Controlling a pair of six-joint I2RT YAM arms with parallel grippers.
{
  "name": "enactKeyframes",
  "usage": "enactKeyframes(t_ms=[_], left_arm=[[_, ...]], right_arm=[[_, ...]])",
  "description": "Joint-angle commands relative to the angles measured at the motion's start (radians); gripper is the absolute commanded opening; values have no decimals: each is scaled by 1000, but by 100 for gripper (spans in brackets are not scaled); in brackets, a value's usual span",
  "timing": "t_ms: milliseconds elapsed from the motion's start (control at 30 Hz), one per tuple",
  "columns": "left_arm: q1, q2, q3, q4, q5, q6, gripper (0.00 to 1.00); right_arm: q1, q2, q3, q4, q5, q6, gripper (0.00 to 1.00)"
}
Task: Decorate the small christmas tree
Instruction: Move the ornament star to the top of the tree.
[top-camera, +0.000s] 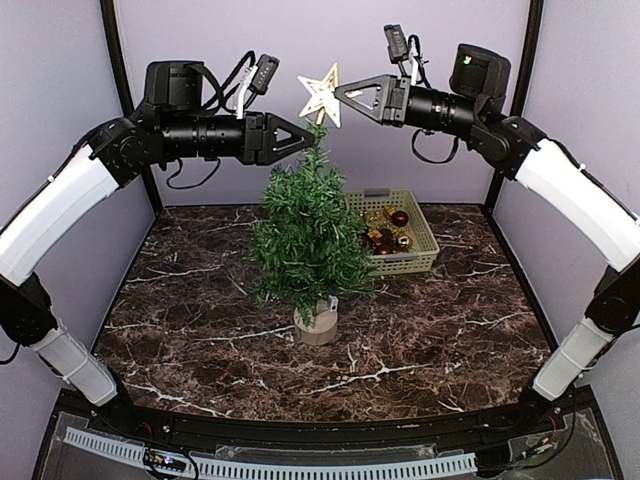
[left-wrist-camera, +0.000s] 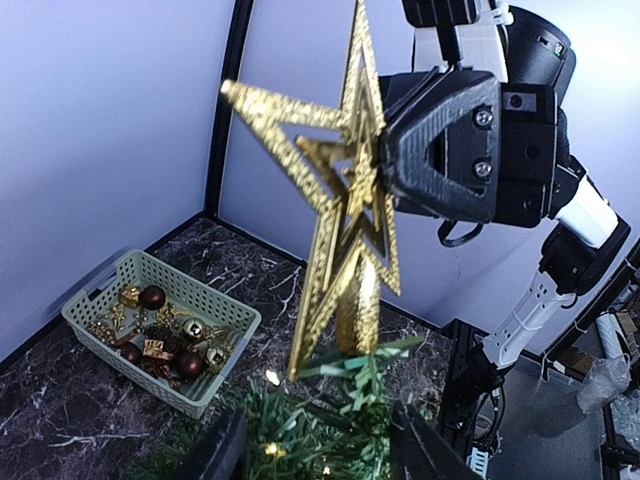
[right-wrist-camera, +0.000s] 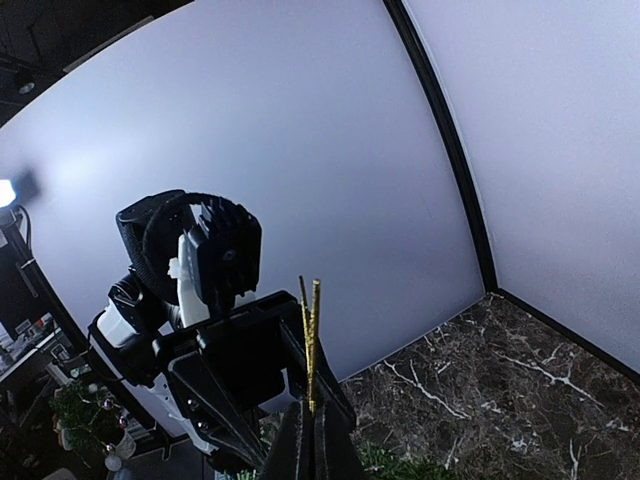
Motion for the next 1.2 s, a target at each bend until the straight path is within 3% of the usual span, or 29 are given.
enactKeyframes(t_ms=[0,400,867,1167], left_arm=[[3,-26,-22,-38,47,24,51],[-19,10,-7,-22,126,45,52],[-23,25,-1,19,115,36,11],[-23,22,-3,32,94,21,0]], right_arm=[[5,0,55,18,0,4,0],[4,8,78,-31,-1,-28,0],[9,-29,38,-78,-25,-90,0],[29,-47,25,-115,-58,-144,0]])
